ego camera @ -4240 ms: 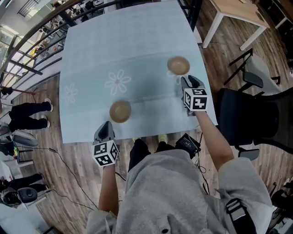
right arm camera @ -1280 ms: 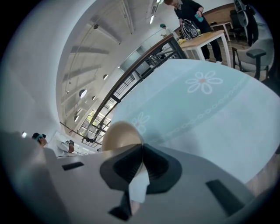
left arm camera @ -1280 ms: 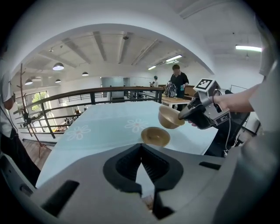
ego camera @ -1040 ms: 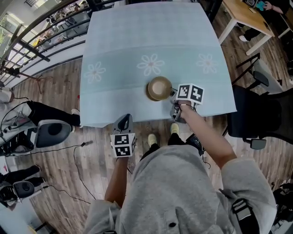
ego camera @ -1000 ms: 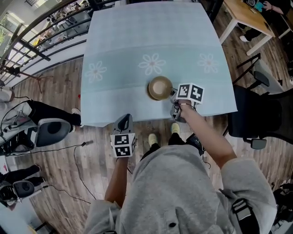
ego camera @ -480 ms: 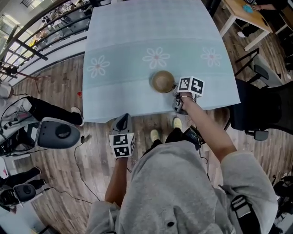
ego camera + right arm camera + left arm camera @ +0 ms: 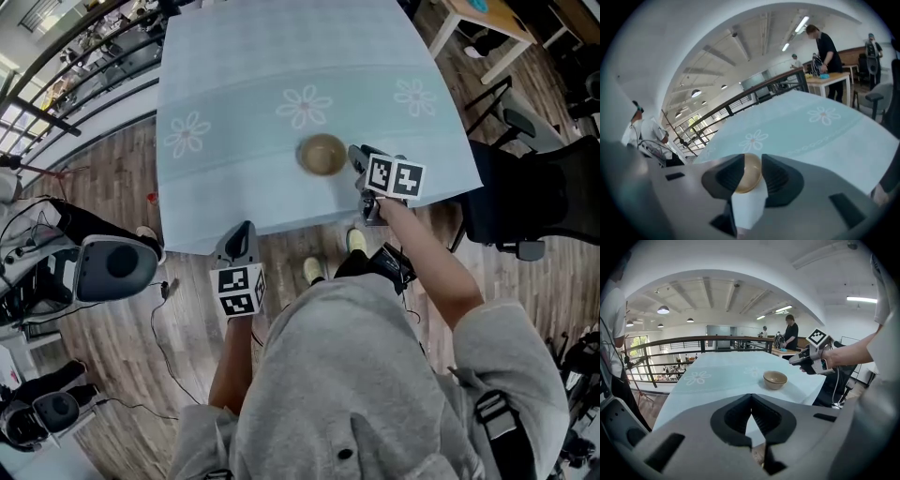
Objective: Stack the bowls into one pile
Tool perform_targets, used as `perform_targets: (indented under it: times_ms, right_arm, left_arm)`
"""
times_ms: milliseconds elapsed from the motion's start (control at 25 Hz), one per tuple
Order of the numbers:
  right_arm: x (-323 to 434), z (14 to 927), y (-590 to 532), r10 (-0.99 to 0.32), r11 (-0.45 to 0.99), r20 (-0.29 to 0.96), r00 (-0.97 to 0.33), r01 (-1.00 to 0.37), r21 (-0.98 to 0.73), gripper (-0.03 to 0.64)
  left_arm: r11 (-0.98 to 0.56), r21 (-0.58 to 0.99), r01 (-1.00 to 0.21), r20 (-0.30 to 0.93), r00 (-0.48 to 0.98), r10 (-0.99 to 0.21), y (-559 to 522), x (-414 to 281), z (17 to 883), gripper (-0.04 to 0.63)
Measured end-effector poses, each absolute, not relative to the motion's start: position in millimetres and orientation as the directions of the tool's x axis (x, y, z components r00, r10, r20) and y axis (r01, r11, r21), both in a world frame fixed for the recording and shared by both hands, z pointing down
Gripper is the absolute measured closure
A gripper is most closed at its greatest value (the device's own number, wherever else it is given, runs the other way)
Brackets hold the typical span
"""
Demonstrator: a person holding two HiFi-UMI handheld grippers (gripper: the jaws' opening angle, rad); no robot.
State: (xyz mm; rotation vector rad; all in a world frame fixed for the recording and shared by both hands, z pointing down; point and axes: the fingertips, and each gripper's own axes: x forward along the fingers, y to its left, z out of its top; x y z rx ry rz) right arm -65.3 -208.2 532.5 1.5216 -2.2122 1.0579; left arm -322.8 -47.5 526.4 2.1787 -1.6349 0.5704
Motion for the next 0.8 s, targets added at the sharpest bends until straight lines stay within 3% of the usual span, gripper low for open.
perform_targets:
  times_ms: [200, 440, 800]
  right_arm:
    - [-63.3, 453.0, -173.1, -0.793, 0.357, 0.419, -0.443, -0.894, -0.27, 0.506]
    - [-94.1, 385.4, -91.3, -0.86, 0.417, 0.257, -0.441, -0.897, -0.145, 0.579]
    - [-36.6, 382.1, -91.4, -0.876, 0.425, 0.237, -0.419, -0.905, -0.03, 0.583]
  left_arm:
    - [-0.306, 0.035, -0.951, 0.447, 0.289, -0.847, -47.1, -319.3, 489.6, 0.575]
    - [-0.334, 0.066, -0.94, 0.351, 0.336, -0.874, -21.5, -333.7, 450.4, 0.575]
    - [-0.316, 0.058, -0.947, 0.301, 0.318, -0.899, -70.9, -278.7, 432.9, 0.575]
